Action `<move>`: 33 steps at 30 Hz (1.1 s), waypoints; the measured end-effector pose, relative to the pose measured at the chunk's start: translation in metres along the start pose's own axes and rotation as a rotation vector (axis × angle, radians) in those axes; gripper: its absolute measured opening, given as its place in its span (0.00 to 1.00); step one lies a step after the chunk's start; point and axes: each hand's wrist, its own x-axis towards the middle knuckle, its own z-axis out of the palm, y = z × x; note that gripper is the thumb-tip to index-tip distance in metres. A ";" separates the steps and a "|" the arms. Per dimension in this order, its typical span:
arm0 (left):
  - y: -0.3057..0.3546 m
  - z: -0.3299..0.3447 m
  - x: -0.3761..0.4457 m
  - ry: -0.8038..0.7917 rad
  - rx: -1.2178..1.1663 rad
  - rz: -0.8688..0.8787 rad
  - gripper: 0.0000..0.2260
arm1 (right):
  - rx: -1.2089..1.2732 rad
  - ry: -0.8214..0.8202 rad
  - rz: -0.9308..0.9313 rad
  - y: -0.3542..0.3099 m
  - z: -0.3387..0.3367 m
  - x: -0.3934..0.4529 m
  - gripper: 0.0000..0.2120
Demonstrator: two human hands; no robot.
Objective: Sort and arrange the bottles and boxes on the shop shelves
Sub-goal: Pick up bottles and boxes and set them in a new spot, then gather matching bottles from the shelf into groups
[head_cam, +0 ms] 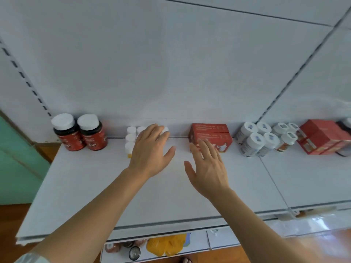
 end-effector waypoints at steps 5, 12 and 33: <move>0.068 0.020 0.013 -0.041 -0.060 0.049 0.25 | -0.084 0.029 0.119 0.052 -0.026 -0.025 0.27; 0.188 0.043 0.044 -0.033 -0.102 0.179 0.25 | -0.131 0.046 0.326 0.146 -0.069 -0.077 0.30; 0.622 0.191 0.137 -0.224 -0.232 0.550 0.29 | -0.268 0.090 0.786 0.516 -0.196 -0.264 0.31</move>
